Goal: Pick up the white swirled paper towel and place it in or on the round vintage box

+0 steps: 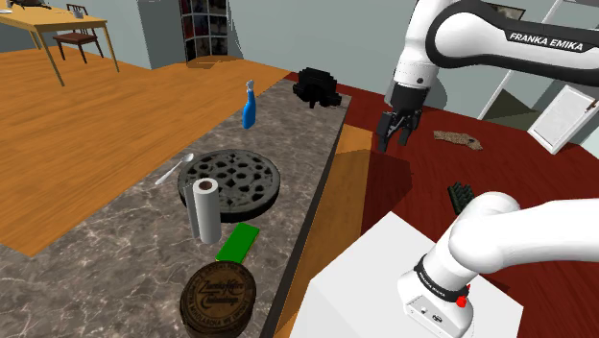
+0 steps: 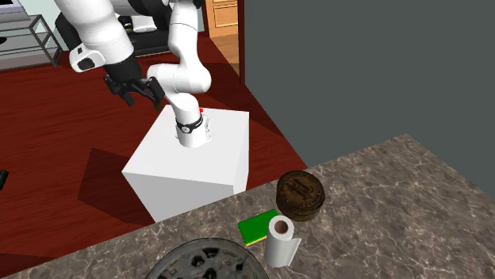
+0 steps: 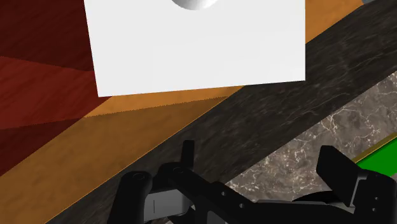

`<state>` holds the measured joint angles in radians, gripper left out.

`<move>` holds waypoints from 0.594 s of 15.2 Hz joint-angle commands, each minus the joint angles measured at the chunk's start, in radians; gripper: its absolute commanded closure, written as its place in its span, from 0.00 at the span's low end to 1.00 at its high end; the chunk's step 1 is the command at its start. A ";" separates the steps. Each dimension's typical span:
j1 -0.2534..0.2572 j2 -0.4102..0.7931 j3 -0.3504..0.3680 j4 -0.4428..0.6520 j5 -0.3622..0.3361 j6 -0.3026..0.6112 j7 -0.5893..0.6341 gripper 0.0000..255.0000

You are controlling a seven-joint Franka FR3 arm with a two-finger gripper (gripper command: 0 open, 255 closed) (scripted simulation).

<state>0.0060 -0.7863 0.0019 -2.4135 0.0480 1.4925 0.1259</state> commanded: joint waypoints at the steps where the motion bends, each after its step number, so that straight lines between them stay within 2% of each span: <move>1: 0.000 0.000 0.000 0.000 0.000 0.000 0.000 0.00; 9: 0.066 0.195 0.127 0.057 0.089 0.165 0.095 0.00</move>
<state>0.0635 -0.6216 0.1106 -2.3749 0.1259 1.6407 0.2053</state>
